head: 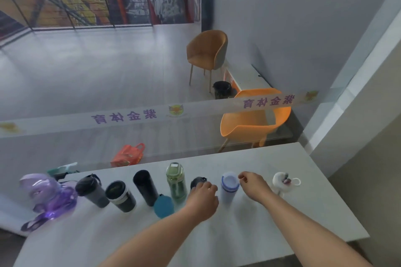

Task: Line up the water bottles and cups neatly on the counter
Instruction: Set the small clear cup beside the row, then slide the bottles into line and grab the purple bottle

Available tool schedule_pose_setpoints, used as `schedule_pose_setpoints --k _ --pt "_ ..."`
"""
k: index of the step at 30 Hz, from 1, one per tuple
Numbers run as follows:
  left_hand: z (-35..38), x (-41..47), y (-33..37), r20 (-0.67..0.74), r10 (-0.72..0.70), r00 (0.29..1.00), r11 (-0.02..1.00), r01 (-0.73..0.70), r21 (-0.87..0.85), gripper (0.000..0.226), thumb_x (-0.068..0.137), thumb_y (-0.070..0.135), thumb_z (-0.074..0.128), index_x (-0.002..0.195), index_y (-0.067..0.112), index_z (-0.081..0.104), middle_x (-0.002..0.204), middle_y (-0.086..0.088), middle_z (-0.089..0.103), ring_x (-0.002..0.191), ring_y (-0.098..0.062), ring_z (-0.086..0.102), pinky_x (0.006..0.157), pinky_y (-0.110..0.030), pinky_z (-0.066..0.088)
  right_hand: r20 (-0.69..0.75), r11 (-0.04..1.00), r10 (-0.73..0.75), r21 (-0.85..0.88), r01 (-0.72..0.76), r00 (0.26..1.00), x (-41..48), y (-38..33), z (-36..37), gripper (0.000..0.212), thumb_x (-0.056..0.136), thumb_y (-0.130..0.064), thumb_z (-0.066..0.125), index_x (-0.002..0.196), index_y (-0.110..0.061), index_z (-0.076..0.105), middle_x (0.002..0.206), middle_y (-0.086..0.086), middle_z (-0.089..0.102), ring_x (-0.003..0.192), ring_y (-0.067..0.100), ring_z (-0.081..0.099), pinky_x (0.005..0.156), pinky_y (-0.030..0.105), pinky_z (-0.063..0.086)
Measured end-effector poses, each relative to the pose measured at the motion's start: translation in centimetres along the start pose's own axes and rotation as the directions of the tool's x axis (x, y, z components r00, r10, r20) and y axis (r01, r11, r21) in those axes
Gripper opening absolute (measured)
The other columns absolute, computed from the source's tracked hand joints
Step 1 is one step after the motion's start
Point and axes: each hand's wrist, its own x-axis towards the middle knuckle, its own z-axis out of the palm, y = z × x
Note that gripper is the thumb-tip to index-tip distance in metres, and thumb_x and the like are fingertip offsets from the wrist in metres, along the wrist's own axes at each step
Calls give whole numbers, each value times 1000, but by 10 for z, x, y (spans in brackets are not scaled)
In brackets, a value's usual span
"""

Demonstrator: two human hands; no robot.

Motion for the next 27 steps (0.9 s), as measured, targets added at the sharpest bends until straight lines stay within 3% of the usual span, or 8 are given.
schedule_pose_setpoints --k 3,7,10,17,23,27 --pt "-8 -32 -34 -31 12 999 999 -11 41 36 96 34 37 126 17 49 126 -9 54 114 -34 48 92 -45 43 27 999 -45 8 45 999 -22 -39 28 26 100 -22 48 113 -16 70 117 10 70 110 31 64 88 32 47" --pt "-12 -72 -64 -62 -33 998 999 34 13 35 96 35 40 125 18 49 127 -6 53 118 -32 47 95 -44 42 71 995 -90 -41 93 993 -43 -78 58 33 101 -22 42 122 -20 66 129 8 65 120 30 59 109 42 40" --pt "-9 -108 -87 -60 -75 995 997 76 16 38 95 32 40 129 18 47 129 -8 50 121 -32 44 99 -44 39 114 980 -166 -90 176 980 -58 -104 82 31 100 -24 42 113 -17 69 121 13 68 109 33 63 86 35 48" --pt "-19 -197 -151 -100 -287 953 958 283 -47 41 95 32 43 134 19 45 137 -5 48 124 -30 43 102 -42 39 212 934 -340 -36 354 916 -95 -181 141 29 99 -24 45 111 -15 70 117 10 71 104 29 65 92 40 53" --pt "-42 -243 -231 -139 -339 931 940 342 2 42 94 34 42 134 21 46 136 -3 49 125 -28 43 102 -42 39 211 896 -424 -47 442 881 -116 -266 186 28 97 -24 48 113 -19 71 117 4 70 107 26 64 93 35 51" --pt "-60 -253 -303 -158 -293 943 954 300 21 40 94 34 43 132 20 47 136 -4 49 125 -28 43 102 -43 40 234 879 -444 -72 471 865 -106 -339 223 19 97 -24 50 99 -21 69 103 4 70 99 28 66 85 32 51"
